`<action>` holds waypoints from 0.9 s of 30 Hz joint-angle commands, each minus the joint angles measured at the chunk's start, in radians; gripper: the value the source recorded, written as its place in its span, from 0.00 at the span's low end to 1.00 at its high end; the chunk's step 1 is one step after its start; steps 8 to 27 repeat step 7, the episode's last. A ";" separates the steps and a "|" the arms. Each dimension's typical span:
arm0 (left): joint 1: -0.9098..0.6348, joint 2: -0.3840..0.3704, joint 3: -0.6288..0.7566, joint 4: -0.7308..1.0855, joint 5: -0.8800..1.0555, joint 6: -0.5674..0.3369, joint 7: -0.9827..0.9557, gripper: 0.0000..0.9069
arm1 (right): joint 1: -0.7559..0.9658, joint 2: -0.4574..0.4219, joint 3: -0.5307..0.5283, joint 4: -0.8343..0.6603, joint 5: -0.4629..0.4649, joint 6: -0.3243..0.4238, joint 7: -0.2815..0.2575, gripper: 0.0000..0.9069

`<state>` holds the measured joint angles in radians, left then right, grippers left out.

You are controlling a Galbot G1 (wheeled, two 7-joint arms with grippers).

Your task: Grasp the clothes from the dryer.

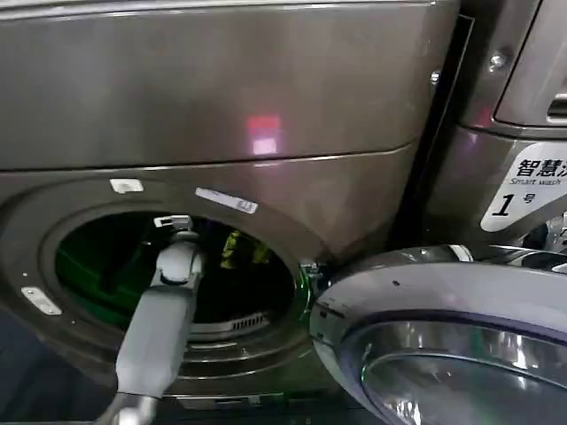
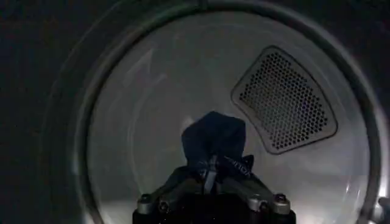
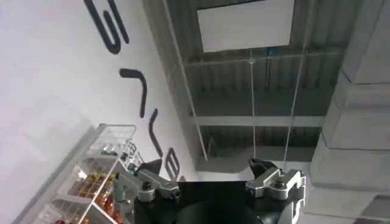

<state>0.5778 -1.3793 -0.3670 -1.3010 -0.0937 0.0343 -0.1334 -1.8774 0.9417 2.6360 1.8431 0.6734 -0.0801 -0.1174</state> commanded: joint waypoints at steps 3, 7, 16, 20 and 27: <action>0.009 -0.003 -0.001 -0.008 -0.002 -0.001 -0.004 0.00 | -0.006 0.000 0.012 -0.002 -0.001 -0.005 -0.001 1.00; 0.005 0.002 -0.002 -0.008 -0.010 0.001 -0.001 0.00 | -0.004 0.001 0.012 -0.004 -0.003 -0.006 -0.003 1.00; 0.005 0.002 -0.002 -0.008 -0.010 0.001 -0.001 0.00 | -0.004 0.001 0.012 -0.004 -0.003 -0.006 -0.003 1.00; 0.005 0.002 -0.002 -0.008 -0.010 0.001 -0.001 0.00 | -0.004 0.001 0.012 -0.004 -0.003 -0.006 -0.003 1.00; 0.005 0.002 -0.002 -0.008 -0.010 0.001 -0.001 0.00 | -0.004 0.001 0.012 -0.004 -0.003 -0.006 -0.003 1.00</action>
